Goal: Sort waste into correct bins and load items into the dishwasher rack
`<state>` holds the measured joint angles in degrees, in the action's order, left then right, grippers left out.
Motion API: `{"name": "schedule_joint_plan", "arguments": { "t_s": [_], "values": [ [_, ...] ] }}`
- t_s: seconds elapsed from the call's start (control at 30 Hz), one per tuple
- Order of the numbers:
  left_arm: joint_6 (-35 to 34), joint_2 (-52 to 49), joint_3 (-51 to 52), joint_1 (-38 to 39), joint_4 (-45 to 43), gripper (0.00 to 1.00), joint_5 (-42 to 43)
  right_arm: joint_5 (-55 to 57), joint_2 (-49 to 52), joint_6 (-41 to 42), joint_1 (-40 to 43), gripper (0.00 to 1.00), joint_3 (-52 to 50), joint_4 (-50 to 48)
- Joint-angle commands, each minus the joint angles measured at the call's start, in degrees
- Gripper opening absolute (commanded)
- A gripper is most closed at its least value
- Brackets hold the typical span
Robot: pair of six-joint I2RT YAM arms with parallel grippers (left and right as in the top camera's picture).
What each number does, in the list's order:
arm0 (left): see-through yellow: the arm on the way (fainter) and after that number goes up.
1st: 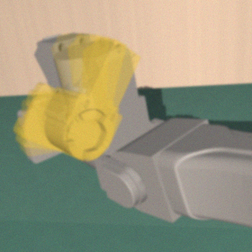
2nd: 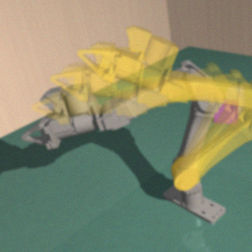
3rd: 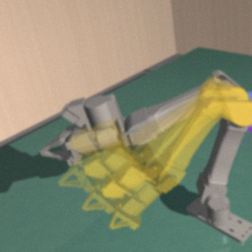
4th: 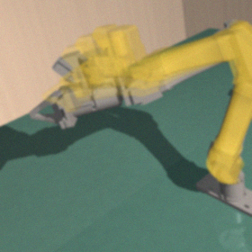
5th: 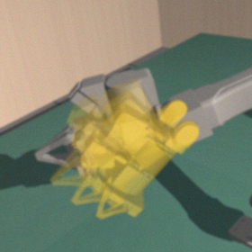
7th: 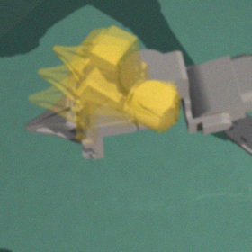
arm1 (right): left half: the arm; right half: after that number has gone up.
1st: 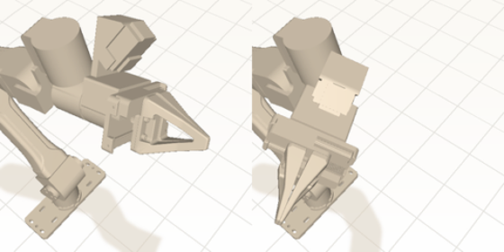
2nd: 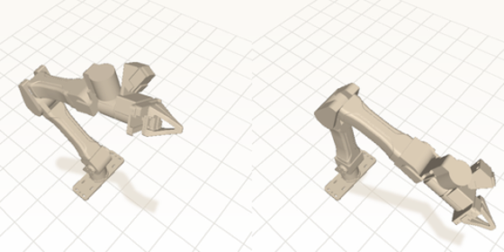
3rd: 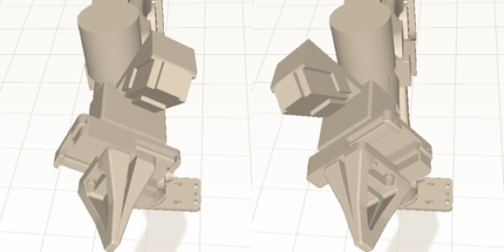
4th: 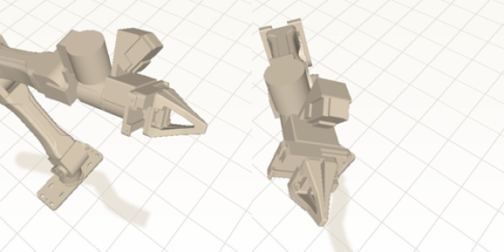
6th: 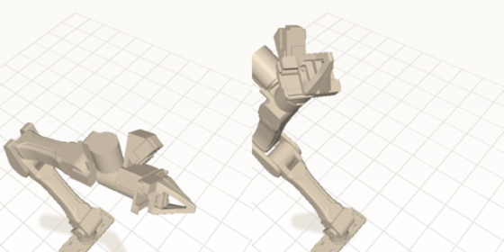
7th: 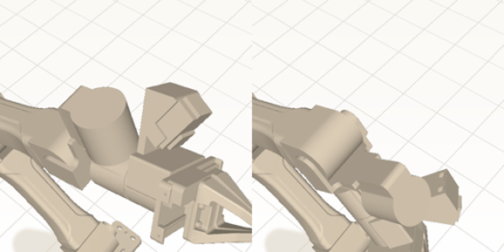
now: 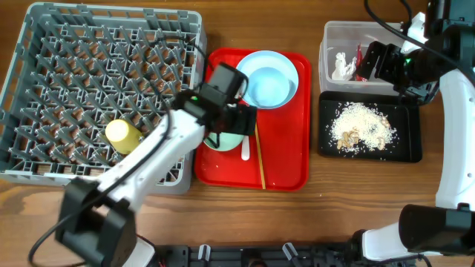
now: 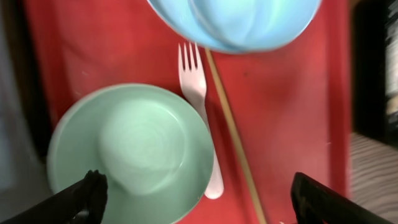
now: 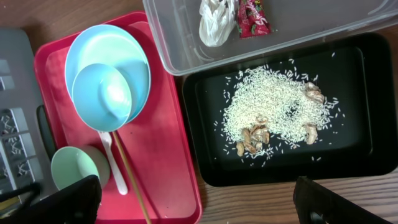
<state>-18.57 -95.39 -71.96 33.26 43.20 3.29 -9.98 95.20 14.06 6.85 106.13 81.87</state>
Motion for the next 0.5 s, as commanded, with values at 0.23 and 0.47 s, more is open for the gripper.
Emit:
{"name": "schedule_joint_plan", "arguments": {
  "t_s": [0.23,0.47],
  "values": [
    [0.1,-12.0,-0.5,5.5,-0.5,0.68,-1.6,1.0,0.1,1.0,0.0,1.00,0.3,0.2],
    [0.1,-13.4,-0.5,5.7,-0.6,0.32,-4.9,1.0,0.1,1.0,0.0,1.00,0.3,0.3]
  ]
}}
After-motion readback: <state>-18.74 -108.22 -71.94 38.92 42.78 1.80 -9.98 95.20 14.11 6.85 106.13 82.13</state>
